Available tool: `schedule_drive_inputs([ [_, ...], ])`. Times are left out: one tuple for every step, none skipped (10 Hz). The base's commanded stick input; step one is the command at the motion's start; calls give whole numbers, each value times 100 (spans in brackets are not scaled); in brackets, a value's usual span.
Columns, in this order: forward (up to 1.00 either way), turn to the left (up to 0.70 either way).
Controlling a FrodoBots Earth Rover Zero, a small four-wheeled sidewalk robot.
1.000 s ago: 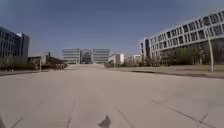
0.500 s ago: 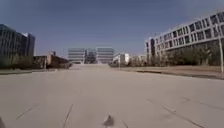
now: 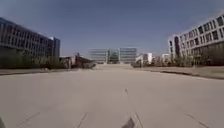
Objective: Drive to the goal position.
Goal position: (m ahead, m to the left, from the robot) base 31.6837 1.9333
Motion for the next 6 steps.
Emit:
schedule_drive_inputs([
  [70, 0],
  [70, 0],
  [70, 0],
  [70, 0],
  [70, 0],
  [70, 0],
])
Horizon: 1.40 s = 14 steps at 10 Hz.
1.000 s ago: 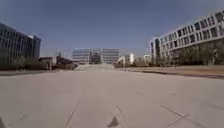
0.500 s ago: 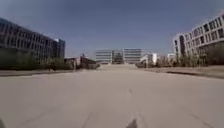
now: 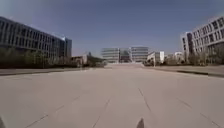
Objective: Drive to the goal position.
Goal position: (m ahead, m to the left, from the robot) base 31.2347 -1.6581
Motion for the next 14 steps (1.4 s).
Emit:
schedule_drive_inputs([
  [70, 3],
  [70, 3],
  [70, 3],
  [70, 3],
  [70, 3],
  [70, 3],
  [70, 3],
  [70, 3],
  [70, 3],
  [70, 3],
  [70, 3],
  [70, 3],
  [70, 3],
  [70, 3],
])
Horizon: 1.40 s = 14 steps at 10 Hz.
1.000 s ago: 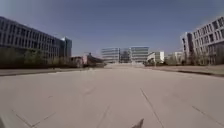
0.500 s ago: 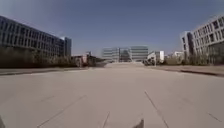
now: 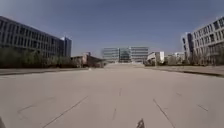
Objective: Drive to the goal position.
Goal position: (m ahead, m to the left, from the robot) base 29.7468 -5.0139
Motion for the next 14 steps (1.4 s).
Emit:
schedule_drive_inputs([
  [70, 3],
  [70, 3],
  [70, 3],
  [70, 3],
  [70, 3],
  [70, 3],
  [70, 3],
  [70, 3],
  [70, 3],
  [70, 3],
  [70, 3],
  [70, 3],
  [70, 3],
  [70, 3],
])
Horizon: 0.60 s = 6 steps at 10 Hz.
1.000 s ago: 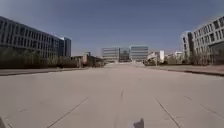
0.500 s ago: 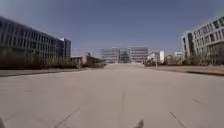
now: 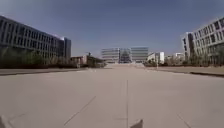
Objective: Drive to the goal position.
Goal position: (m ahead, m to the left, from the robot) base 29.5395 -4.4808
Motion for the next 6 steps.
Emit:
schedule_drive_inputs([
  [70, 3],
  [70, 3],
  [70, 3],
  [70, 2],
  [70, 2],
  [70, 2],
])
